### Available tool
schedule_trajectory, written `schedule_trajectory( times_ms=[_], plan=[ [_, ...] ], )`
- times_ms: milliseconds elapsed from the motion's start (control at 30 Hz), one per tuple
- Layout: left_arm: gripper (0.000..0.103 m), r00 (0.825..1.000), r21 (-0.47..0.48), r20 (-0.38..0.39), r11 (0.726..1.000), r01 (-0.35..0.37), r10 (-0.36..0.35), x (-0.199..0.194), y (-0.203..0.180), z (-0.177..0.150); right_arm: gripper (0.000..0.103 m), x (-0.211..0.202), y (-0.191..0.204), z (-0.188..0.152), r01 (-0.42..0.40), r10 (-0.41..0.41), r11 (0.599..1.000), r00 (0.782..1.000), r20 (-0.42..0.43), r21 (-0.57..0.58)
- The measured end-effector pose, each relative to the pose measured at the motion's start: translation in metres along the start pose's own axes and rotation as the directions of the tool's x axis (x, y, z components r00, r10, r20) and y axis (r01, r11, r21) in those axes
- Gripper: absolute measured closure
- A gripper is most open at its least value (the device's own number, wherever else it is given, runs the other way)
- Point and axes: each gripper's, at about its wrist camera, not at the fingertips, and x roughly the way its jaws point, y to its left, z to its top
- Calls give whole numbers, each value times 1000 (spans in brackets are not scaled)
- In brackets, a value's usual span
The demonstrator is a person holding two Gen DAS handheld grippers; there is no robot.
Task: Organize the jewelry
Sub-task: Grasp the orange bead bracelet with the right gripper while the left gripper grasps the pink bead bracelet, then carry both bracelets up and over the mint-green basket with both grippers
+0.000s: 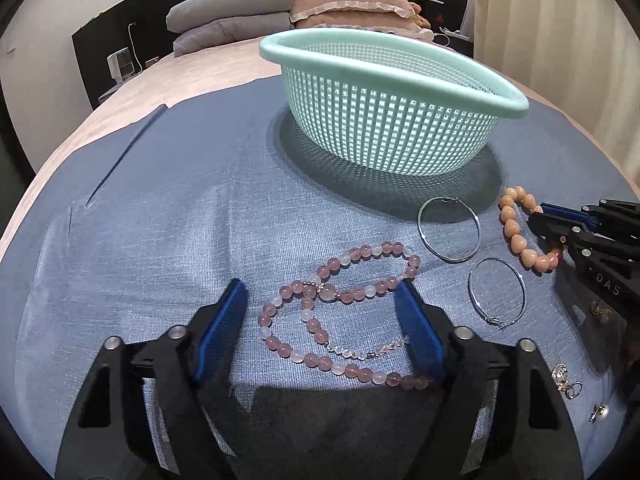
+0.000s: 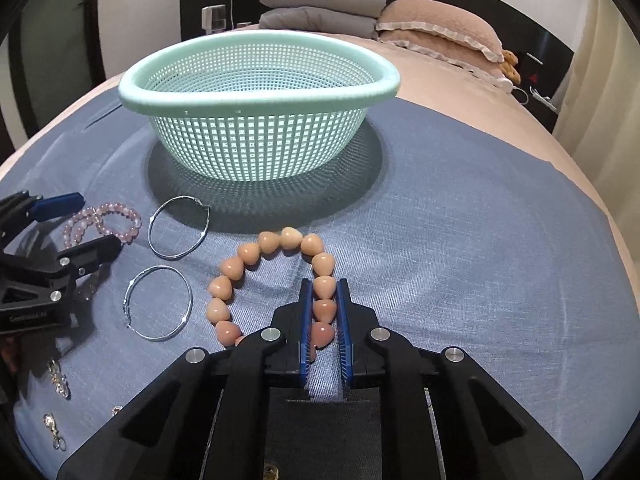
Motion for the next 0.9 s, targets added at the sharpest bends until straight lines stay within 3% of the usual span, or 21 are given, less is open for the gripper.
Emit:
schedule_trajectory(
  times_ms=[33, 67, 500, 900],
  plan=[
    [64, 1000, 0, 7, 1000, 11, -11, -2, 0, 1, 92, -2, -2, 0, -9, 9, 1000, 1000, 3, 13],
    [92, 1000, 1, 8, 1000, 13, -13, -3, 0, 1, 92, -4, -4, -1, -16, 16, 1000, 1000, 8, 23],
    [97, 997, 32, 1, 997, 77, -77, -21, -9, 2, 92, -42, -6, 4, -21, 19, 999, 997, 75, 32],
    [97, 992, 78, 84, 993, 83, -90, -75, -14, 26, 92, -92, -9, 24, -19, 18, 1000, 984, 175, 0]
  ],
)
